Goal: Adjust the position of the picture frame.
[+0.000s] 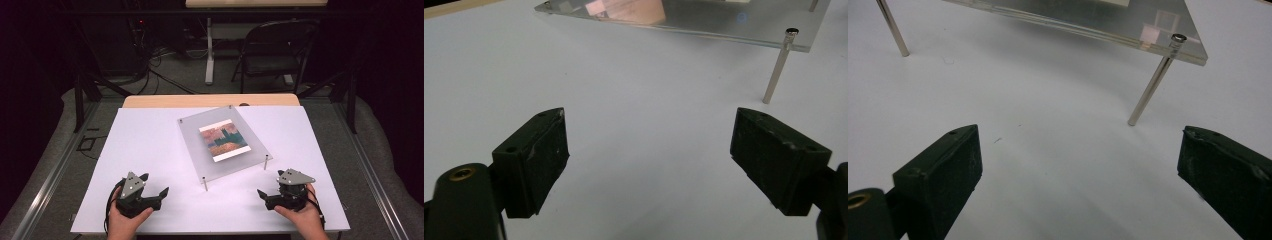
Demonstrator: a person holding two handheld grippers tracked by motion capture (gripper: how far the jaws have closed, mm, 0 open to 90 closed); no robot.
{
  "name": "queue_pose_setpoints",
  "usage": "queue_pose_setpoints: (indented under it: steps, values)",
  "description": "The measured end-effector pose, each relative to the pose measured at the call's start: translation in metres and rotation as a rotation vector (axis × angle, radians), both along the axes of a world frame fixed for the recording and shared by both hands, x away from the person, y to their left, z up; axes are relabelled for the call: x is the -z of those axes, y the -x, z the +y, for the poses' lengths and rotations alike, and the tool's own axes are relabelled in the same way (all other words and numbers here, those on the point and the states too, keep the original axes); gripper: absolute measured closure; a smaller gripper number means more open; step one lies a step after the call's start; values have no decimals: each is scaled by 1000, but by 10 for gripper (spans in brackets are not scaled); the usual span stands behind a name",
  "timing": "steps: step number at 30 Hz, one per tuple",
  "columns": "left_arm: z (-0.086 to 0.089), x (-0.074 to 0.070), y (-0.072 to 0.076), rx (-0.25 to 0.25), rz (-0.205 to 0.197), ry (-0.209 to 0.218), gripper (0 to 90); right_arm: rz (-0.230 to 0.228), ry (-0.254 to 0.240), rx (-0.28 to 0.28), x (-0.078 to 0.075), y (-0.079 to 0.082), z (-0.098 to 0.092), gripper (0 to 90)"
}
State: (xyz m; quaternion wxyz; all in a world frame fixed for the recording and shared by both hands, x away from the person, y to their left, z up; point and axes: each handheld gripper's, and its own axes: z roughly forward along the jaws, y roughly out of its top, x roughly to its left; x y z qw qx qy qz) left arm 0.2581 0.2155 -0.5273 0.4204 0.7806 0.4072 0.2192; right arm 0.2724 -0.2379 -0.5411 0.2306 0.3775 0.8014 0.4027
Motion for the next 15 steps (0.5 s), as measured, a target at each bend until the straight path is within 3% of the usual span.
queue_pose_setpoints:
  steps: [15]
  values:
    - [-1,1,2,0,3,-12,156,-5,5,-13,0,-2,2,64]
